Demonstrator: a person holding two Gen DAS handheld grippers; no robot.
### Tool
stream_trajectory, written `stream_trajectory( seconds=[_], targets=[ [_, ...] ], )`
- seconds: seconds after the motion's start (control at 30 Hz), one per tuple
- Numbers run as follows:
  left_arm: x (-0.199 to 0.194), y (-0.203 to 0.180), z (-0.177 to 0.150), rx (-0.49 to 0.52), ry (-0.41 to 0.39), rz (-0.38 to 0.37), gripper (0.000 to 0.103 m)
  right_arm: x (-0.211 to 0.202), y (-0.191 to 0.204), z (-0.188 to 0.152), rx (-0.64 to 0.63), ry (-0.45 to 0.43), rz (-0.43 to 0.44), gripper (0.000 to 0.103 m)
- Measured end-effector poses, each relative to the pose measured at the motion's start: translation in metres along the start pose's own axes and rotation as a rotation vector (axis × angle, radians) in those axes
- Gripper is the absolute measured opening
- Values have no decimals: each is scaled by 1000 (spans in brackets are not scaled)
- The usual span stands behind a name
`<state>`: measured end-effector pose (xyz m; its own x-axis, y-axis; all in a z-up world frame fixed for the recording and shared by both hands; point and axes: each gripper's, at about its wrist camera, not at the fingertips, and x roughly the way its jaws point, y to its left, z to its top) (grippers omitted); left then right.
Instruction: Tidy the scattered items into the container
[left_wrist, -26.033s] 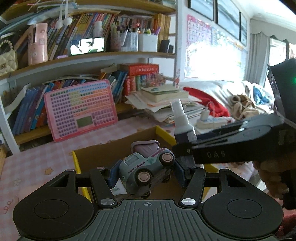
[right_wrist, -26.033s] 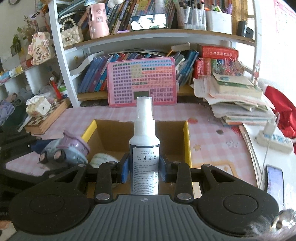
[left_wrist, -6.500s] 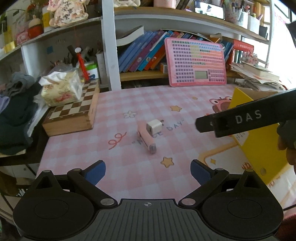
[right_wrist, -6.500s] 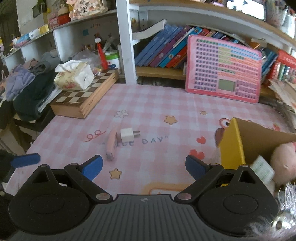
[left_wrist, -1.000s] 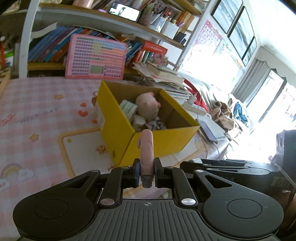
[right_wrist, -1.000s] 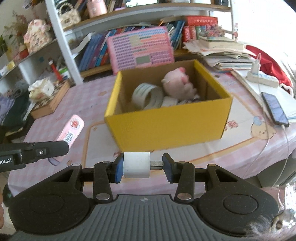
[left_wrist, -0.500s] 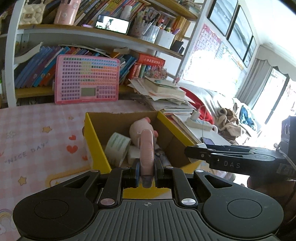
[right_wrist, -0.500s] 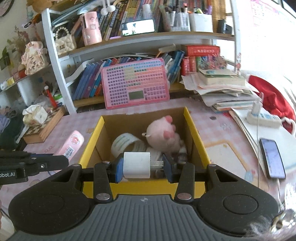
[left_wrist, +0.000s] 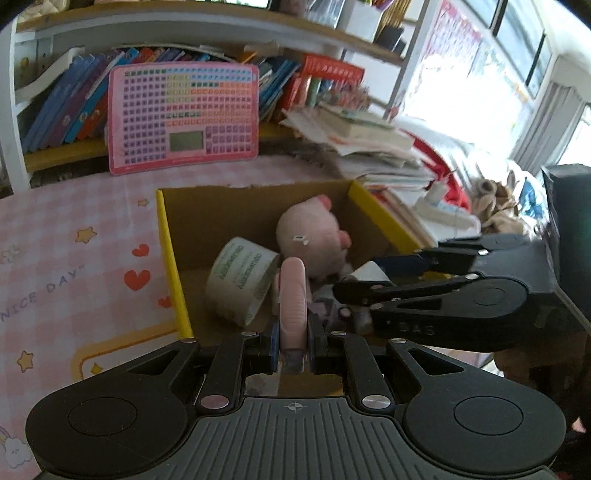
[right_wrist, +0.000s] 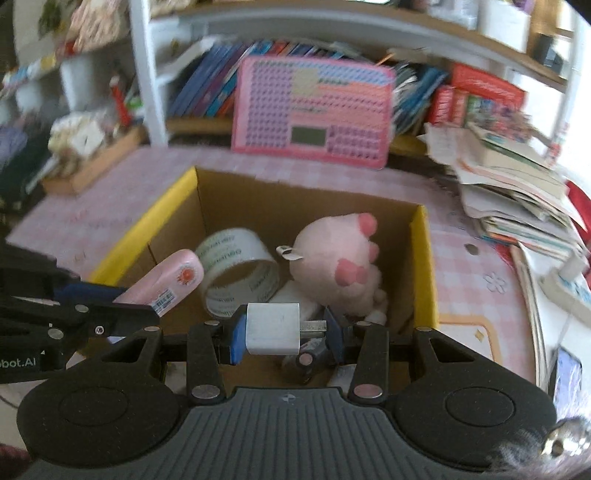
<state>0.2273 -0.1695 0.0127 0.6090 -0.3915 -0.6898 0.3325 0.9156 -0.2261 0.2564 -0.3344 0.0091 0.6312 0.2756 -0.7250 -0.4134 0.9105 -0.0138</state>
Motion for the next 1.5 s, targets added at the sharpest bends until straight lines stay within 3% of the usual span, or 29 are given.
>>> stream_trajectory(
  seconds=[0.17,0.47,0.53,0.63,0.7,0.77,0.9,1.3,1.5],
  targets=[
    [17,-1,-1,-13,39,43,14,27,-2,5,-68,62,49,41],
    [27,-12,0,2,39,101,18,45,-9,6,-83,104,108,41],
    [29,-14,0,-2,39,111,19,44,-11,8,-70,93,121,48],
    [28,-17,0,5,29,129,28,41,-14,7,-63,77,119,53],
    [26,-20,0,16,20,187,51,39,-18,6,-47,69,116,55],
    [20,-18,-1,4,0,200,60,34,-23,4,-12,49,113,64],
    [9,-20,-5,-16,-38,218,74,21,-31,0,79,-3,130,65],
    [-41,-27,-20,-17,-239,257,92,-24,-26,-12,153,-156,58,77],
    [-66,-20,-36,-41,-285,278,95,-49,-13,-24,186,-213,-6,81]
  ],
)
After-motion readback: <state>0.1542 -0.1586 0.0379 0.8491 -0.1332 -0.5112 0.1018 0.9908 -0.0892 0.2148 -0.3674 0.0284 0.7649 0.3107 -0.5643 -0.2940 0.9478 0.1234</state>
